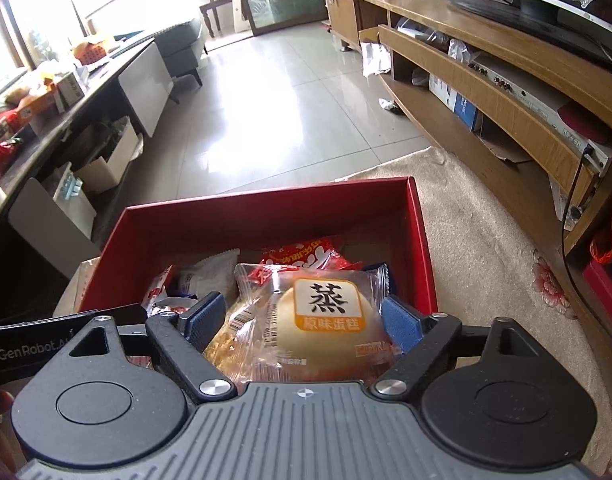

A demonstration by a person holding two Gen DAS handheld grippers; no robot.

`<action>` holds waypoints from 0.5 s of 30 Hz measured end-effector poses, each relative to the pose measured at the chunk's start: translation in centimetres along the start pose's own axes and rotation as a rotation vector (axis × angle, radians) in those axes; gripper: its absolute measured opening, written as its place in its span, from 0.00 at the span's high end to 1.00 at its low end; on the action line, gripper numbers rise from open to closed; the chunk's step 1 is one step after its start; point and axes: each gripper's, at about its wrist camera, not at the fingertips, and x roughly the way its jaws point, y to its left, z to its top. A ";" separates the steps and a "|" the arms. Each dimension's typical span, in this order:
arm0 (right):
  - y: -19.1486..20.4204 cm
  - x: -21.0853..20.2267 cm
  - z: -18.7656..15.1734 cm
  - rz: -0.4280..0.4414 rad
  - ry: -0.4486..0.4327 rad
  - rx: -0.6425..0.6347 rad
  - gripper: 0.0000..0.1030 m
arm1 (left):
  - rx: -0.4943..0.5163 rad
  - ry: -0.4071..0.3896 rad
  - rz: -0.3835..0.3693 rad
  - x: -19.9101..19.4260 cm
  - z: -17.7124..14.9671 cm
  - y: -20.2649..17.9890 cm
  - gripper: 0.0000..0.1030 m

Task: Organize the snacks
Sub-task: 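Carry both items into the red box and open both tools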

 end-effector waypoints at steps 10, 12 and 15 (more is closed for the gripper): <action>-0.6 -1.2 0.1 0.010 -0.029 0.018 0.13 | -0.002 -0.008 -0.013 -0.7 -0.1 -0.1 0.57; -0.8 -1.6 0.1 0.008 -0.036 0.018 0.13 | 0.003 -0.009 -0.015 -0.8 -0.1 -0.1 0.56; -1.2 -1.9 0.0 0.005 -0.039 0.025 0.13 | 0.016 -0.006 -0.016 -0.9 -0.4 -0.3 0.56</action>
